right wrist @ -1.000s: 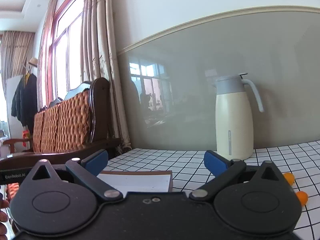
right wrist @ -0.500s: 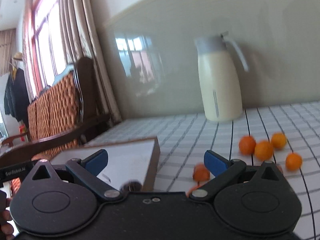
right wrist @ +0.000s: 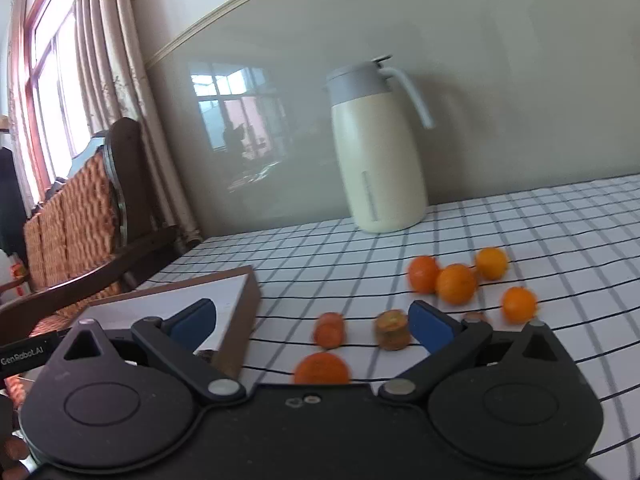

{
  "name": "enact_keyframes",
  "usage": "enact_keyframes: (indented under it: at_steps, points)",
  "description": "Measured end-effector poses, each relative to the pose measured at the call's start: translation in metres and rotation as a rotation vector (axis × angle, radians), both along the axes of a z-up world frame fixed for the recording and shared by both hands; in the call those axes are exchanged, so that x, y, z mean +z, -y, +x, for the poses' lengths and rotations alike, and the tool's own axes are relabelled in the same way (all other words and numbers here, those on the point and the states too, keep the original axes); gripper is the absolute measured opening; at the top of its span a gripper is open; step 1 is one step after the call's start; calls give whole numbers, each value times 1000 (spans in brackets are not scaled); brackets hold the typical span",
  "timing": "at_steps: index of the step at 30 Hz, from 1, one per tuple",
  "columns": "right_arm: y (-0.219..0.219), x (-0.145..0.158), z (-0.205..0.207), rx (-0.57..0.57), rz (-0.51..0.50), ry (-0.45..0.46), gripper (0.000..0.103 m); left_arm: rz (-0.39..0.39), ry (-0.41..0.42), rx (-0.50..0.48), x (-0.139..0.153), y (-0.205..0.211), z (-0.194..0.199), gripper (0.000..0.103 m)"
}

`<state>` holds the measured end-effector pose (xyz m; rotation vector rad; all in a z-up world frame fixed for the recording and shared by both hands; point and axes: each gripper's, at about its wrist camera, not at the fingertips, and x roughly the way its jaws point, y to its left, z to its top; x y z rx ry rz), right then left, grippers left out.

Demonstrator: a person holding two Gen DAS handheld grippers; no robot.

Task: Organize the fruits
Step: 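Move both grippers back toward the remaining fruits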

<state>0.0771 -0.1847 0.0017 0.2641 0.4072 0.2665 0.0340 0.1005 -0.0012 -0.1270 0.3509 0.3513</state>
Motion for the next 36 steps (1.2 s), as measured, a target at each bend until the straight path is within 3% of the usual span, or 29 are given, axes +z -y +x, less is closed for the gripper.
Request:
enact_keyframes:
  at_steps: [6,23,36]
  points:
    - [20,0,-8,-98,-70,34,97,27,-4,-103,1,39,7,103]
    - [88,-6,-12,-278,-41,-65,96,78,-33,-332,-8,128,21,103]
    - [112,-15,-16,-293,-46,-111,81,117,-74,-421,-18,173,33,103]
